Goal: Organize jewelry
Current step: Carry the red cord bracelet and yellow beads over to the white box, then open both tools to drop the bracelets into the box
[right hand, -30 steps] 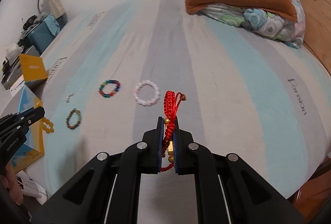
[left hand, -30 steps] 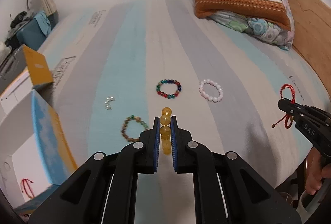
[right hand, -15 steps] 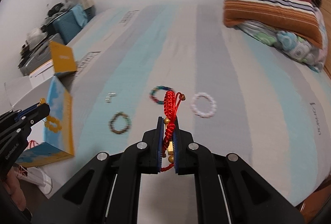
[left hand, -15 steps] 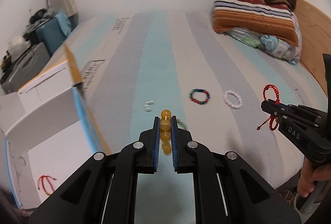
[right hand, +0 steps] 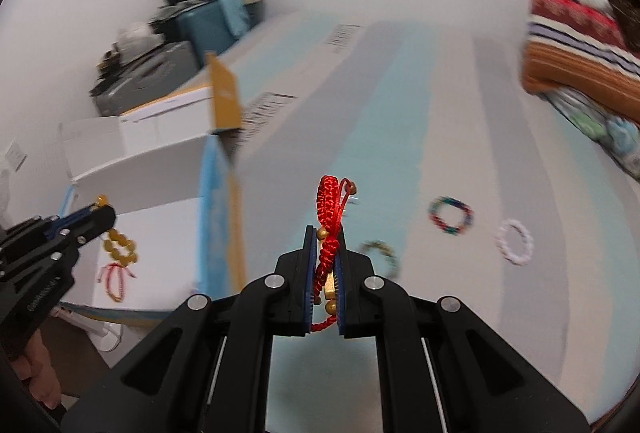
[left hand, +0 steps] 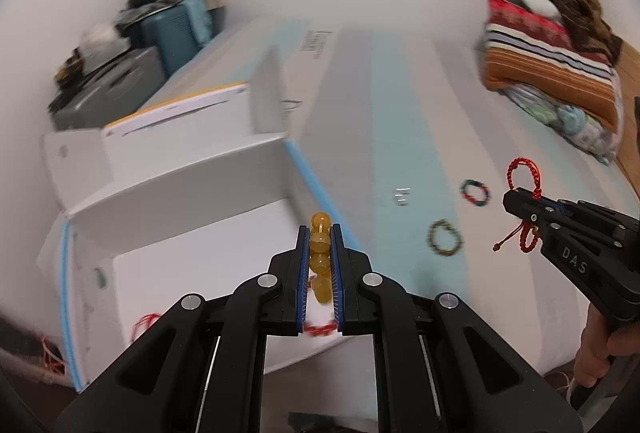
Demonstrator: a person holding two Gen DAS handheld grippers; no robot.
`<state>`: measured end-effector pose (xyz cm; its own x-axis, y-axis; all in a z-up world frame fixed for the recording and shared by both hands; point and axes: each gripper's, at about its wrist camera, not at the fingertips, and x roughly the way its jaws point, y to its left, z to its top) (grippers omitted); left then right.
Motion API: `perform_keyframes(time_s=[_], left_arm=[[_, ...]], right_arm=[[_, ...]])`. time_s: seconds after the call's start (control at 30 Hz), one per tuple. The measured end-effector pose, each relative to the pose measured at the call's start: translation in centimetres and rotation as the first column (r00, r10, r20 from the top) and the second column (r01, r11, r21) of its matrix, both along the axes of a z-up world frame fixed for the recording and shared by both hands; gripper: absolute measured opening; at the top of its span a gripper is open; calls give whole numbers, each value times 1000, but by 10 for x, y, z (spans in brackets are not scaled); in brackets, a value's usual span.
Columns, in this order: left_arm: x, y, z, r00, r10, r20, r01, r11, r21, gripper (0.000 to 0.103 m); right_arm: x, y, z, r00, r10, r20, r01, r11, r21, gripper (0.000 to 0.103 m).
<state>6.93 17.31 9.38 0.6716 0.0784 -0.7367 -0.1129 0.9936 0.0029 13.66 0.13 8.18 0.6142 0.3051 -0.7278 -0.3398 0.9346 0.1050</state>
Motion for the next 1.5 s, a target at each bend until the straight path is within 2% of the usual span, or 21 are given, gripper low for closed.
perform_keyframes(time_s=[0.3, 0.53, 0.63, 0.9, 1.13, 1.37, 1.43, 1.47, 1.5], left_arm=[[-26, 90, -17, 987, 154, -46, -155, 988, -20, 9], [-38, 141, -46, 962, 246, -116, -251, 967, -30, 9], [-37, 155, -66, 950, 265, -165, -272, 962, -22, 9], [-30, 167, -98, 938, 269, -220, -283, 959, -34, 9], [-28, 172, -108, 934, 271, -235, -287, 957, -37, 9], [-26, 174, -112, 928, 283, -242, -298, 954, -28, 11], [-27, 174, -111, 927, 288, -240, -302, 953, -26, 13], [-27, 174, -110, 928, 287, -239, -302, 953, -26, 19], [-29, 173, -108, 929, 289, -233, -304, 952, -27, 30]], right_arm=[[-10, 111, -12, 984, 175, -21, -175, 984, -10, 7], [-13, 168, -41, 967, 241, -83, -246, 968, -52, 7], [-11, 176, -53, 962, 250, -109, -257, 965, -59, 7], [2, 189, -90, 954, 223, -199, -248, 962, -113, 7], [6, 193, -107, 947, 217, -235, -252, 959, -130, 7], [11, 197, -108, 945, 215, -246, -252, 959, -130, 10], [10, 198, -108, 944, 219, -248, -255, 959, -126, 14], [9, 198, -107, 944, 221, -245, -256, 959, -121, 21], [8, 198, -105, 944, 228, -240, -260, 959, -110, 25]])
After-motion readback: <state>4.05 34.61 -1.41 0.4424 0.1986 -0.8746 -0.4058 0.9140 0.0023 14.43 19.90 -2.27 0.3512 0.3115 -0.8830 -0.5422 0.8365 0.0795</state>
